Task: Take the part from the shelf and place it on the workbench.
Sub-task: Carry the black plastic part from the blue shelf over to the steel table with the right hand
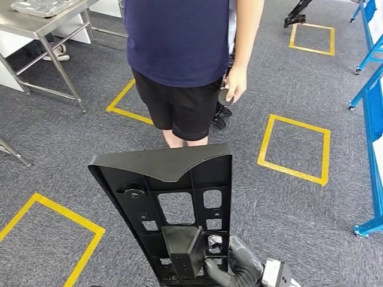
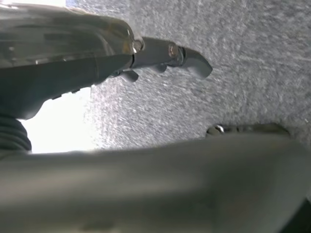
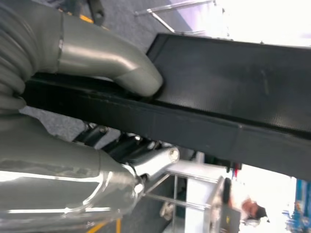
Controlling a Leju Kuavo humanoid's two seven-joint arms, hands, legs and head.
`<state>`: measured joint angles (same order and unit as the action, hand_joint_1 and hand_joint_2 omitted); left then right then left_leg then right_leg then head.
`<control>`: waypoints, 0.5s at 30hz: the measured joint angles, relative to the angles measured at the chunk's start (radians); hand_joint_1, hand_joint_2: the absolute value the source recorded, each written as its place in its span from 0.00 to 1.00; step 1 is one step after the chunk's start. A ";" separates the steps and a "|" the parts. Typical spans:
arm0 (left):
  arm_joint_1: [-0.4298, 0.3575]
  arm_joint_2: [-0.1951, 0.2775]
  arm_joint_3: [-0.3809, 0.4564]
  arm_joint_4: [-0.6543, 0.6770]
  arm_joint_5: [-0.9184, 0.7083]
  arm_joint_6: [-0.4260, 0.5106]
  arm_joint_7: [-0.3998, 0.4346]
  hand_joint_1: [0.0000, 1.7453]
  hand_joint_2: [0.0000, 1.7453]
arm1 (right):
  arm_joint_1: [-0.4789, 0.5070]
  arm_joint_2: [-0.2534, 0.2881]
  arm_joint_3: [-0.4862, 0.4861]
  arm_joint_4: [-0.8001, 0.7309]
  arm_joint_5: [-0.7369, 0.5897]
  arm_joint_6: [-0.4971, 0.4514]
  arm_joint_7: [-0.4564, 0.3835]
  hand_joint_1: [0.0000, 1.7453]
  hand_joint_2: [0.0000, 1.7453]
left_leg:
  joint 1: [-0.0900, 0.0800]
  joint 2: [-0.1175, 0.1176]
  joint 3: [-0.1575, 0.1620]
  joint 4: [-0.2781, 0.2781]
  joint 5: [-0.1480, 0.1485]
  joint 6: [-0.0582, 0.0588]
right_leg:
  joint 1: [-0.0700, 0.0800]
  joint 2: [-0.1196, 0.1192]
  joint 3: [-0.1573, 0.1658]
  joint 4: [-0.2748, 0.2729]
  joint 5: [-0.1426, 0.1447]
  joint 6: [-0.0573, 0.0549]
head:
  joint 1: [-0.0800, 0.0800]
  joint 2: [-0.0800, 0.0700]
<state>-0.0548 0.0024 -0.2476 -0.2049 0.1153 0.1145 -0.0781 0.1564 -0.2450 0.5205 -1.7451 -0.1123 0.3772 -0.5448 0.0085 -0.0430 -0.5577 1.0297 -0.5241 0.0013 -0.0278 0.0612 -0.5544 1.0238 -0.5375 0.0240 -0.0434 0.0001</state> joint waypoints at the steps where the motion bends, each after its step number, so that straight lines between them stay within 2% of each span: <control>1: -0.002 0.000 0.000 0.000 -0.001 -0.003 -0.004 0.00 1.00 | 0.001 0.001 0.000 0.000 -0.001 0.000 0.001 1.00 1.00 | 0.000 0.006 0.001 -0.004 0.000 0.004 | -0.002 0.004 -0.001 -0.001 0.001 0.007 | 0.000 0.000; 3: -0.008 -0.002 0.000 0.000 -0.003 -0.008 -0.012 0.00 1.00 | 0.001 0.001 -0.001 0.000 -0.001 0.000 0.003 1.00 1.00 | 0.001 0.021 0.005 -0.013 0.005 0.017 | -0.002 -0.011 -0.009 0.019 -0.017 0.016 | 0.000 0.000; 4: -0.010 -0.002 0.000 0.000 -0.004 -0.010 -0.014 0.00 1.00 | 0.000 0.001 -0.001 0.000 -0.001 0.000 0.004 1.00 1.00 | 0.002 0.030 0.006 -0.017 0.007 0.024 | -0.001 -0.025 -0.026 0.056 -0.041 0.019 | 0.000 0.000; 6: -0.011 -0.003 0.000 0.000 -0.005 -0.011 -0.012 0.00 1.00 | -0.001 0.001 -0.002 0.003 -0.002 0.001 0.006 1.00 1.00 | 0.000 0.047 0.006 -0.018 0.006 0.031 | 0.001 -0.046 -0.087 0.183 -0.105 0.022 | 0.001 0.000; 7: -0.009 -0.004 0.000 0.000 -0.006 -0.012 -0.010 0.00 1.00 | 0.000 0.001 -0.002 0.005 -0.003 0.002 0.007 1.00 1.00 | -0.002 0.057 0.006 -0.018 0.006 0.032 | 0.001 -0.048 -0.116 0.243 -0.127 0.023 | 0.001 0.000; 8: -0.008 -0.005 0.000 0.000 -0.007 -0.013 -0.007 0.00 1.00 | 0.000 0.001 -0.003 0.008 -0.004 0.004 0.008 1.00 1.00 | -0.003 0.065 0.007 -0.018 0.005 0.033 | 0.001 -0.049 -0.133 0.276 -0.130 0.024 | 0.001 0.000; 9: -0.008 -0.006 0.000 0.000 -0.008 -0.012 -0.005 0.00 1.00 | 0.001 0.001 -0.003 0.011 -0.004 0.006 0.008 1.00 1.00 | -0.004 0.073 0.008 -0.018 0.004 0.033 | 0.001 -0.052 -0.129 0.268 -0.113 0.024 | 0.001 0.000; 10: -0.007 -0.007 0.000 0.000 -0.009 -0.011 -0.004 0.00 1.00 | 0.001 0.001 -0.003 0.013 -0.005 0.008 0.008 1.00 1.00 | -0.004 0.081 0.010 -0.017 0.003 0.032 | 0.001 -0.057 -0.107 0.221 -0.080 0.024 | 0.001 0.000; 12: -0.007 -0.009 0.000 0.000 -0.012 -0.009 -0.002 0.00 1.00 | -0.001 0.001 -0.004 0.014 -0.010 0.015 0.008 1.00 1.00 | -0.006 0.092 0.015 -0.015 -0.002 0.026 | 0.005 -0.087 -0.038 0.079 -0.014 0.018 | 0.001 0.000; 13: -0.006 -0.009 0.000 0.000 -0.013 -0.007 0.000 0.00 1.00 | -0.003 0.001 -0.005 0.014 -0.015 0.021 0.008 1.00 1.00 | -0.008 0.097 0.017 -0.014 -0.005 0.021 | 0.009 -0.100 -0.016 0.030 0.002 0.012 | 0.000 0.000; 14: -0.005 -0.010 -0.001 0.000 -0.015 -0.005 0.003 0.00 1.00 | -0.004 0.001 -0.005 0.015 -0.023 0.029 0.010 1.00 1.00 | -0.010 0.102 0.018 -0.013 -0.007 0.015 | 0.013 -0.107 -0.005 0.005 0.007 0.006 | 0.000 0.000; 15: -0.004 -0.010 -0.001 0.000 -0.017 -0.002 0.006 0.00 1.00 | -0.005 0.001 -0.006 0.016 -0.032 0.036 0.012 1.00 1.00 | -0.010 0.108 0.019 -0.013 -0.008 0.010 | 0.017 -0.105 -0.006 0.001 0.005 0.000 | 0.000 0.000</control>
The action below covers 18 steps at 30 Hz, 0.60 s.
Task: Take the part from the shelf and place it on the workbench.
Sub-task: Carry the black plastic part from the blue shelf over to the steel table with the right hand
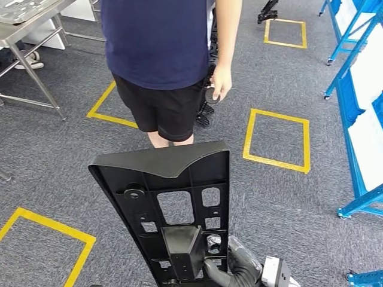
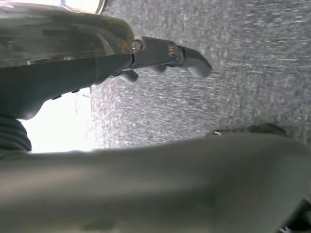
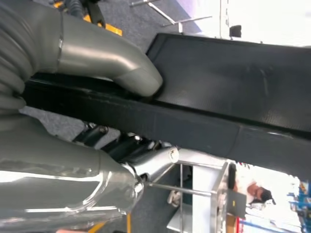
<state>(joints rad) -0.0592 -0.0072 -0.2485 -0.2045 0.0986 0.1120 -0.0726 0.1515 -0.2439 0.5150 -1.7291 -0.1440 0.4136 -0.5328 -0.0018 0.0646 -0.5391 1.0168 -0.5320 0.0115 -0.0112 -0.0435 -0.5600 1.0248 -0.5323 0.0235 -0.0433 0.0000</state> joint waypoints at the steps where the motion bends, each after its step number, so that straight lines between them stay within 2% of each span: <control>1: 0.000 0.000 0.000 0.000 -0.001 0.002 0.002 0.00 1.00 | 0.000 0.000 0.000 0.001 -0.008 0.007 0.003 1.00 1.00 | 0.002 0.005 0.001 -0.001 -0.001 -0.005 | 0.000 0.008 -0.002 0.000 0.002 -0.007 | 0.000 0.000; 3: -0.002 0.000 -0.001 0.000 -0.003 0.002 0.004 0.00 1.00 | -0.002 0.000 -0.001 0.004 -0.020 0.017 0.011 1.00 1.00 | 0.006 -0.006 -0.002 0.013 -0.017 -0.016 | -0.002 0.019 -0.003 -0.004 0.007 -0.020 | 0.000 0.000; 4: -0.001 0.000 -0.001 0.000 -0.005 0.002 0.004 0.00 1.00 | -0.005 0.000 -0.002 0.006 -0.023 0.021 0.015 1.00 1.00 | 0.008 -0.020 -0.013 0.043 -0.040 -0.021 | -0.005 0.023 -0.003 -0.006 0.009 -0.026 | -0.001 0.000; 5: -0.001 -0.001 -0.002 0.000 -0.006 0.002 0.004 0.00 1.00 | -0.008 0.000 -0.002 0.008 -0.025 0.026 0.017 1.00 1.00 | 0.009 -0.036 -0.035 0.095 -0.072 -0.025 | -0.006 0.028 -0.003 -0.006 0.010 -0.030 | -0.001 0.000; 7: 0.003 -0.001 -0.004 0.000 -0.010 0.001 0.003 0.00 1.00 | -0.014 0.001 -0.002 0.016 -0.035 0.039 0.023 1.00 1.00 | 0.011 -0.051 -0.095 0.229 -0.132 -0.029 | -0.005 0.041 -0.004 -0.006 0.010 -0.033 | -0.001 0.000; 8: 0.004 -0.001 -0.004 0.000 -0.013 0.001 0.003 0.00 1.00 | -0.017 0.002 -0.002 0.022 -0.042 0.046 0.026 1.00 1.00 | 0.011 -0.054 -0.115 0.272 -0.141 -0.029 | -0.005 0.049 -0.004 -0.005 0.010 -0.034 | -0.001 0.000; 9: 0.005 -0.001 -0.006 0.000 -0.016 0.000 0.003 0.00 1.00 | -0.019 0.002 -0.002 0.027 -0.049 0.054 0.029 1.00 1.00 | 0.011 -0.055 -0.118 0.278 -0.130 -0.029 | -0.005 0.058 -0.003 -0.005 0.010 -0.033 | -0.001 0.000; 10: 0.004 -0.001 -0.008 0.000 -0.018 0.000 0.002 0.00 1.00 | -0.021 0.003 -0.002 0.031 -0.054 0.061 0.031 1.00 1.00 | 0.012 -0.058 -0.102 0.241 -0.101 -0.027 | -0.005 0.068 -0.001 -0.004 0.010 -0.033 | -0.001 0.000; 11: 0.004 -0.001 -0.009 0.000 -0.020 0.000 0.002 0.00 1.00 | -0.024 0.004 -0.002 0.035 -0.059 0.068 0.033 1.00 1.00 | 0.012 -0.068 -0.072 0.174 -0.060 -0.024 | -0.005 0.078 0.001 -0.004 0.010 -0.032 | -0.001 0.000; 13: 0.003 -0.001 -0.012 0.001 -0.021 -0.001 0.002 0.00 1.00 | -0.032 0.010 -0.002 0.042 -0.069 0.078 0.034 1.00 1.00 | 0.013 -0.107 -0.015 0.050 -0.007 -0.019 | -0.005 0.099 0.000 -0.002 0.010 -0.026 | -0.001 0.000; 14: 0.002 -0.001 -0.012 0.001 -0.022 -0.001 0.002 0.00 1.00 | -0.036 0.013 -0.002 0.045 -0.074 0.082 0.034 1.00 1.00 | 0.013 -0.122 -0.001 0.017 0.000 -0.016 | -0.007 0.108 -0.004 0.000 0.011 -0.021 | -0.001 0.000; 15: 0.001 -0.001 -0.013 0.002 -0.023 -0.001 0.002 0.00 1.00 | -0.038 0.015 -0.002 0.048 -0.077 0.084 0.034 1.00 1.00 | 0.012 -0.128 0.002 0.007 -0.004 -0.015 | -0.008 0.117 -0.010 0.000 0.014 -0.014 | -0.001 0.000; 17: -0.003 -0.002 -0.013 0.002 -0.027 -0.001 0.002 0.00 1.00 | -0.039 0.018 -0.002 0.052 -0.081 0.087 0.034 1.00 1.00 | 0.011 -0.111 0.004 -0.002 -0.002 -0.008 | -0.012 0.131 -0.017 0.000 0.017 -0.001 | -0.001 0.000; 18: -0.005 -0.002 -0.013 0.002 -0.029 -0.001 0.002 0.00 1.00 | -0.038 0.019 -0.002 0.054 -0.083 0.088 0.034 1.00 1.00 | 0.011 -0.100 0.005 -0.006 0.002 -0.001 | -0.012 0.124 -0.022 0.009 0.010 0.003 | 0.000 0.000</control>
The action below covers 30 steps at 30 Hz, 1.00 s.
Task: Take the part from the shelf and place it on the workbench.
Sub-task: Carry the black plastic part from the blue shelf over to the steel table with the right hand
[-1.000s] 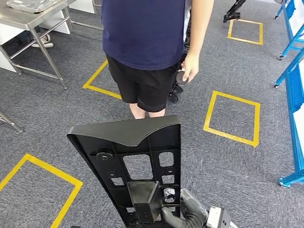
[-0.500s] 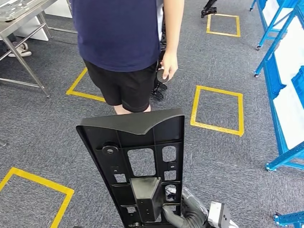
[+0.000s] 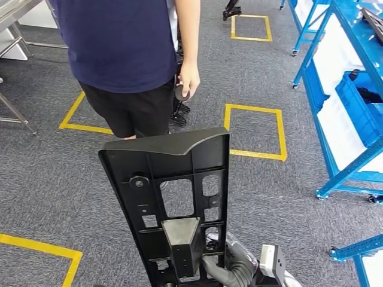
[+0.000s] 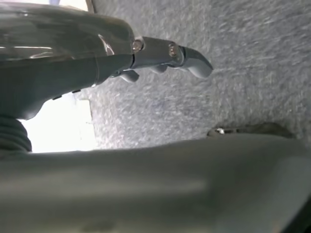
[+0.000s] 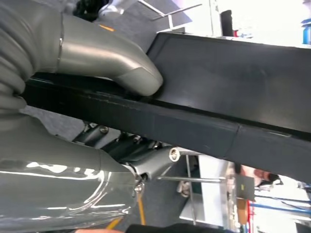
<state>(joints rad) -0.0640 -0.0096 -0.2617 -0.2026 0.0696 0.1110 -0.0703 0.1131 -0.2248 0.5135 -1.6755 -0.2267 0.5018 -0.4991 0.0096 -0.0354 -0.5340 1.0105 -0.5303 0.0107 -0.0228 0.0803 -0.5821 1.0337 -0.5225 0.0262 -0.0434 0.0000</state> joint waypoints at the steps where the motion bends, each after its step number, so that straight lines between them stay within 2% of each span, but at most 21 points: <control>1: -0.002 -0.001 0.000 0.000 -0.002 0.000 0.000 0.00 1.00 | 0.000 0.001 0.000 0.002 -0.002 0.001 0.000 1.00 1.00 | 0.001 0.013 0.001 -0.005 0.003 0.008 | 0.001 -0.015 -0.013 0.026 -0.018 0.002 | 0.000 0.000; 3: -0.001 -0.001 0.000 0.000 -0.007 0.000 0.001 0.00 1.00 | -0.002 0.004 0.000 0.006 -0.003 0.000 0.000 1.00 1.00 | 0.000 0.037 0.002 -0.009 0.005 0.018 | 0.003 -0.054 -0.065 0.135 -0.078 0.004 | 0.001 0.000; 4: 0.001 -0.001 -0.001 0.000 -0.009 0.000 0.002 0.00 1.00 | -0.002 0.006 0.000 0.008 -0.001 0.000 0.000 1.00 1.00 | -0.002 0.049 0.002 -0.009 0.005 0.020 | 0.003 -0.063 -0.096 0.202 -0.106 0.006 | 0.001 0.000; 5: 0.002 -0.001 -0.001 0.000 -0.009 0.000 0.003 0.00 1.00 | -0.001 0.007 0.000 0.011 0.003 -0.002 0.000 1.00 1.00 | -0.003 0.059 0.002 -0.008 0.004 0.020 | 0.002 -0.067 -0.118 0.251 -0.120 0.009 | 0.001 0.000; 6: 0.003 -0.001 -0.001 0.000 -0.010 0.000 0.004 0.00 1.00 | 0.000 0.008 0.000 0.014 0.009 -0.005 0.000 1.00 1.00 | -0.003 0.067 0.002 -0.008 0.003 0.020 | 0.002 -0.070 -0.124 0.266 -0.116 0.011 | 0.001 0.000; 7: 0.002 -0.001 -0.001 0.000 -0.010 0.000 0.004 0.00 1.00 | 0.001 0.009 0.000 0.017 0.017 -0.009 -0.001 1.00 1.00 | -0.003 0.072 0.002 -0.007 0.003 0.019 | 0.001 -0.073 -0.109 0.239 -0.094 0.012 | 0.001 0.000; 9: -0.001 -0.001 -0.001 0.000 -0.010 0.000 0.004 0.00 1.00 | 0.002 0.011 -0.001 0.019 0.030 -0.017 -0.003 1.00 1.00 | -0.002 0.078 0.004 -0.005 0.000 0.014 | 0.000 -0.084 -0.037 0.106 -0.033 0.012 | 0.001 0.000; 10: -0.002 -0.001 -0.001 0.000 -0.010 0.000 0.004 0.00 1.00 | 0.001 0.012 -0.001 0.020 0.033 -0.019 -0.003 1.00 1.00 | -0.004 0.080 0.004 -0.002 -0.003 0.010 | 0.001 -0.089 -0.007 0.047 -0.013 0.009 | 0.000 0.000; 12: -0.001 -0.001 -0.001 0.000 -0.010 0.000 0.004 0.00 1.00 | -0.001 0.015 -0.002 0.022 0.045 -0.023 -0.004 1.00 1.00 | -0.007 0.080 0.003 0.003 -0.008 0.005 | 0.003 -0.094 0.019 -0.007 -0.005 0.001 | 0.000 0.000; 14: -0.001 -0.001 -0.001 0.000 -0.010 0.000 0.004 0.00 1.00 | -0.002 0.017 -0.003 0.022 0.068 -0.029 -0.005 1.00 1.00 | -0.009 0.079 0.004 0.004 -0.009 0.017 | 0.004 -0.093 0.020 -0.010 -0.004 -0.003 | 0.000 0.000; 16: -0.001 0.000 -0.001 0.000 -0.010 -0.001 0.004 0.00 1.00 | -0.004 0.017 -0.003 0.023 0.090 -0.037 -0.005 1.00 1.00 | -0.011 0.078 0.005 0.002 -0.007 0.025 | -0.001 -0.096 0.022 -0.016 0.000 0.000 | 0.000 0.000; 19: -0.001 0.000 -0.002 0.000 -0.010 -0.002 0.004 0.00 1.00 | -0.007 0.016 -0.003 0.023 0.114 -0.048 -0.008 1.00 1.00 | -0.016 0.077 0.038 -0.069 0.034 0.040 | -0.005 -0.097 0.036 -0.035 0.006 0.003 | -0.001 0.000; 20: -0.002 0.000 -0.002 0.000 -0.010 -0.003 0.003 0.00 1.00 | -0.009 0.015 -0.004 0.023 0.118 -0.051 -0.010 1.00 1.00 | -0.012 0.076 0.054 -0.102 0.052 0.047 | -0.004 -0.093 0.032 -0.022 -0.007 0.002 | 0.000 0.000; 22: -0.003 0.000 -0.002 0.000 -0.010 -0.005 0.002 0.00 1.00 | -0.010 0.012 -0.004 0.026 0.127 -0.054 -0.014 1.00 1.00 | -0.002 0.071 0.069 -0.132 0.067 0.048 | -0.006 -0.084 -0.009 0.065 -0.060 0.007 | 0.001 0.000; 24: 0.000 -0.001 -0.002 0.000 -0.010 -0.007 0.002 0.00 1.00 | -0.009 0.009 -0.004 0.030 0.134 -0.056 -0.015 1.00 1.00 | 0.009 0.063 0.067 -0.128 0.064 0.034 | -0.016 -0.082 -0.058 0.164 -0.096 0.022 | 0.001 0.000; 25: 0.002 -0.001 -0.002 0.000 -0.010 -0.007 0.002 0.00 1.00 | -0.008 0.008 -0.004 0.032 0.135 -0.058 -0.015 1.00 1.00 | 0.016 0.057 0.065 -0.121 0.059 0.023 | -0.024 -0.082 -0.065 0.177 -0.090 0.033 | 0.001 0.000; 26: 0.003 -0.002 -0.002 0.000 -0.010 -0.007 0.002 0.00 1.00 | -0.008 0.007 -0.004 0.034 0.136 -0.059 -0.015 1.00 1.00 | 0.025 0.050 0.064 -0.110 0.053 0.009 | -0.033 -0.082 -0.053 0.155 -0.067 0.046 | 0.001 0.000; 27: 0.003 -0.001 -0.002 0.000 -0.010 -0.007 0.002 0.00 1.00 | -0.009 0.007 -0.004 0.035 0.137 -0.060 -0.016 1.00 1.00 | 0.036 0.042 0.060 -0.093 0.042 -0.008 | -0.045 -0.079 -0.026 0.102 -0.036 0.062 | 0.001 0.000; 28: 0.002 0.001 -0.002 0.000 -0.010 -0.007 0.002 0.00 1.00 | -0.009 0.006 -0.004 0.037 0.139 -0.061 -0.016 1.00 1.00 | 0.044 0.033 0.051 -0.069 0.028 -0.028 | -0.052 -0.068 -0.004 0.062 -0.021 0.079 | 0.002 0.000; 29: 0.001 0.004 -0.002 0.000 -0.010 -0.007 0.003 0.00 1.00 | -0.008 0.006 -0.004 0.038 0.142 -0.061 -0.018 1.00 1.00 | 0.051 0.025 0.038 -0.039 0.012 -0.046 | -0.057 -0.058 0.010 0.034 -0.016 0.082 | 0.004 0.000; 30: -0.001 0.006 -0.002 0.000 -0.010 -0.007 0.003 0.00 1.00 | -0.007 0.006 -0.003 0.039 0.145 -0.061 -0.019 1.00 1.00 | 0.055 0.018 0.024 -0.012 0.000 -0.061 | -0.058 -0.051 0.012 0.029 -0.023 0.077 | 0.005 0.000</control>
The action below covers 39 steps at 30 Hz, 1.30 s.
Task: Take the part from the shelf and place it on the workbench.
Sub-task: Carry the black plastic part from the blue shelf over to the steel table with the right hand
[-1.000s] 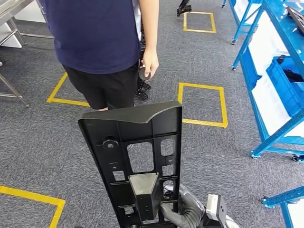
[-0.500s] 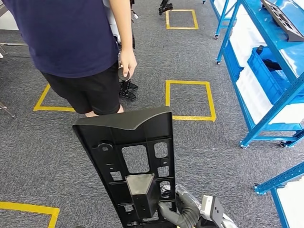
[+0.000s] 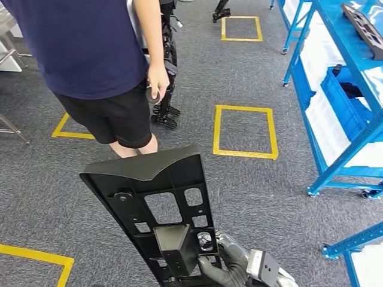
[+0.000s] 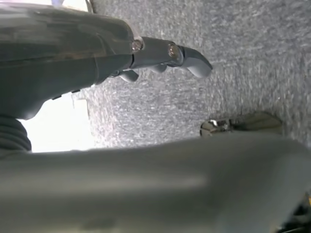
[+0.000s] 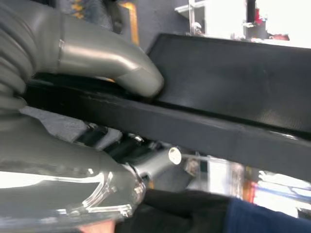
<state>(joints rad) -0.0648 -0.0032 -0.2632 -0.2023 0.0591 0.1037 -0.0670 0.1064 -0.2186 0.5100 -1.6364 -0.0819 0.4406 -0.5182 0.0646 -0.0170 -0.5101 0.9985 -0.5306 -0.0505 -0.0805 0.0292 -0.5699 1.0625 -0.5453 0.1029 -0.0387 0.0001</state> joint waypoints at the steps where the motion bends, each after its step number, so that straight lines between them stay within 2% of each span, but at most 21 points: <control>1: 0.000 0.002 0.000 0.000 0.000 0.000 0.000 0.00 1.00 | 0.002 0.000 0.000 0.001 0.003 0.000 -0.001 1.00 1.00 | 0.001 -0.005 -0.011 0.018 -0.006 -0.011 | 0.003 0.003 -0.007 0.014 -0.012 -0.013 | 0.000 0.000; 2: 0.002 0.001 0.000 0.000 0.000 0.000 0.000 0.00 1.00 | 0.003 -0.001 0.000 0.000 0.004 0.000 -0.003 1.00 1.00 | 0.001 -0.008 -0.018 0.029 -0.008 -0.017 | 0.003 -0.004 -0.011 0.021 -0.016 -0.031 | -0.001 0.000; 4: 0.007 -0.001 0.000 0.000 0.000 0.000 0.001 0.00 1.00 | 0.001 -0.002 0.000 0.001 0.006 -0.001 -0.004 1.00 1.00 | 0.003 -0.010 -0.026 0.038 -0.010 -0.022 | 0.010 -0.015 -0.017 0.032 -0.019 -0.048 | -0.004 0.000; 5: 0.009 -0.002 0.000 0.001 0.000 0.000 0.001 0.00 1.00 | 0.000 -0.002 -0.001 0.000 0.005 -0.001 -0.006 1.00 1.00 | 0.003 -0.009 -0.038 0.060 -0.025 -0.018 | 0.015 -0.020 -0.019 0.034 -0.019 -0.055 | -0.005 0.000; 8: 0.006 -0.003 0.000 0.002 0.000 0.000 0.000 0.00 1.00 | -0.001 -0.002 -0.001 -0.001 0.005 -0.001 -0.009 1.00 1.00 | -0.016 0.002 -0.128 0.246 -0.120 0.012 | 0.036 -0.044 -0.023 0.034 -0.020 -0.067 | -0.007 0.000; 9: 0.007 -0.003 0.000 0.002 0.000 0.000 0.000 0.00 1.00 | -0.001 -0.002 -0.001 0.000 0.006 -0.001 -0.009 1.00 1.00 | -0.028 0.003 -0.158 0.308 -0.140 0.023 | 0.043 -0.052 -0.023 0.034 -0.021 -0.069 | -0.007 0.000; 10: 0.008 -0.004 0.000 0.002 -0.001 0.000 0.000 0.00 1.00 | -0.001 -0.002 -0.001 0.000 0.005 -0.001 -0.010 1.00 1.00 | -0.042 0.004 -0.174 0.339 -0.141 0.035 | 0.049 -0.060 -0.022 0.034 -0.022 -0.072 | -0.007 0.000; 12: 0.012 -0.003 0.000 0.002 -0.002 0.001 0.000 0.00 1.00 | -0.001 -0.001 -0.001 0.000 0.005 -0.001 -0.013 1.00 1.00 | -0.071 0.009 -0.151 0.285 -0.087 0.063 | 0.058 -0.076 -0.015 0.034 -0.027 -0.080 | -0.007 0.000; 14: 0.011 -0.002 0.000 0.002 -0.003 0.001 -0.001 0.00 1.00 | -0.001 0.001 -0.001 0.000 0.003 -0.001 -0.017 1.00 1.00 | -0.101 0.046 -0.099 0.164 -0.023 0.098 | 0.062 -0.092 -0.006 0.032 -0.032 -0.088 | -0.007 0.000; 16: 0.006 0.001 0.000 0.003 -0.003 0.002 -0.002 0.00 1.00 | -0.002 0.003 -0.001 0.000 0.002 -0.001 -0.018 1.00 1.00 | -0.120 0.079 -0.073 0.097 -0.008 0.122 | 0.063 -0.110 -0.005 0.029 -0.033 -0.088 | -0.007 0.000; 17: 0.004 0.003 0.000 0.003 -0.003 0.002 -0.002 0.00 1.00 | -0.001 0.003 -0.001 -0.001 0.002 -0.001 -0.018 1.00 1.00 | -0.124 0.081 -0.072 0.087 -0.012 0.127 | 0.064 -0.120 -0.006 0.028 -0.032 -0.087 | -0.007 0.000; 19: 0.005 0.004 0.000 0.003 -0.003 0.002 -0.003 0.00 1.00 | -0.001 0.003 -0.001 -0.002 0.002 -0.001 -0.018 1.00 1.00 | -0.120 0.065 -0.061 0.057 -0.009 0.127 | 0.066 -0.131 -0.005 0.029 -0.036 -0.082 | -0.007 0.000; 21: 0.009 0.004 0.000 0.003 -0.005 0.003 -0.003 0.00 1.00 | -0.001 0.003 -0.001 -0.004 0.001 -0.001 -0.019 1.00 1.00 | -0.109 0.046 -0.051 0.033 0.004 0.123 | 0.067 -0.092 -0.020 0.072 -0.067 -0.076 | -0.007 0.000; 23: 0.009 0.002 0.000 0.003 -0.007 0.002 -0.003 0.00 1.00 | 0.001 0.002 -0.001 -0.004 0.000 -0.001 -0.020 1.00 1.00 | -0.101 0.025 -0.051 0.028 0.010 0.123 | 0.066 -0.044 -0.067 0.177 -0.121 -0.070 | -0.006 0.000; 25: 0.011 0.000 0.000 0.003 -0.008 0.001 -0.003 0.00 1.00 | 0.005 0.001 -0.001 -0.003 0.001 -0.001 -0.019 1.00 1.00 | -0.098 0.004 -0.050 0.029 0.010 0.122 | 0.066 -0.034 -0.106 0.253 -0.141 -0.063 | -0.006 0.000; 27: 0.014 -0.002 0.000 0.003 -0.008 0.000 -0.004 0.00 1.00 | 0.006 0.001 -0.001 -0.002 0.001 -0.002 -0.020 1.00 1.00 | -0.094 -0.017 -0.048 0.032 0.009 0.120 | 0.065 -0.029 -0.084 0.198 -0.087 -0.057 | -0.006 0.000; 29: 0.012 -0.004 0.000 0.004 -0.010 0.000 -0.005 0.00 1.00 | 0.009 0.001 -0.001 -0.003 0.004 -0.010 -0.023 1.00 1.00 | -0.092 -0.038 -0.050 0.041 0.004 0.111 | 0.062 0.003 -0.025 0.068 -0.021 -0.056 | -0.006 0.000; 31: 0.011 -0.006 -0.001 0.004 -0.015 0.001 -0.006 0.00 1.00 | 0.025 -0.001 -0.001 -0.012 0.011 -0.028 -0.033 1.00 1.00 | -0.089 -0.059 -0.058 0.049 0.002 0.100 | 0.062 0.031 0.006 0.001 -0.006 -0.067 | -0.007 0.000; 34: 0.018 -0.008 -0.007 0.006 -0.028 0.004 0.000 0.00 1.00 | 0.064 -0.010 -0.001 -0.043 0.024 -0.073 -0.053 1.00 1.00 | -0.087 -0.077 -0.067 0.054 -0.001 0.088 | 0.062 0.010 0.011 -0.010 -0.010 -0.086 | -0.007 0.000; 36: 0.020 -0.012 -0.015 0.006 -0.034 0.007 0.002 0.00 1.00 | 0.086 -0.016 0.001 -0.066 0.027 -0.098 -0.064 1.00 1.00 | -0.086 -0.048 -0.087 0.095 -0.031 0.077 | 0.056 -0.013 0.013 -0.015 -0.010 -0.097 | -0.009 0.000; 39: 0.015 -0.016 -0.023 0.006 -0.035 0.009 0.000 0.00 1.00 | 0.111 -0.029 0.005 -0.086 0.026 -0.116 -0.071 1.00 1.00 | -0.069 -0.003 -0.171 0.268 -0.111 0.056 | 0.056 -0.053 0.013 -0.016 -0.013 -0.103 | -0.009 0.000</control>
<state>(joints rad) -0.0495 -0.0188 -0.2863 -0.1961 0.0238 0.1127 -0.0668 0.2174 -0.2476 0.5152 -1.7225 -0.0557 0.3246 -0.5888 -0.0048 -0.0196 -0.6816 1.2664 -0.6419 0.0059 -0.0246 -0.0236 -0.5564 1.0465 -0.5586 0.0003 -0.0481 0.0000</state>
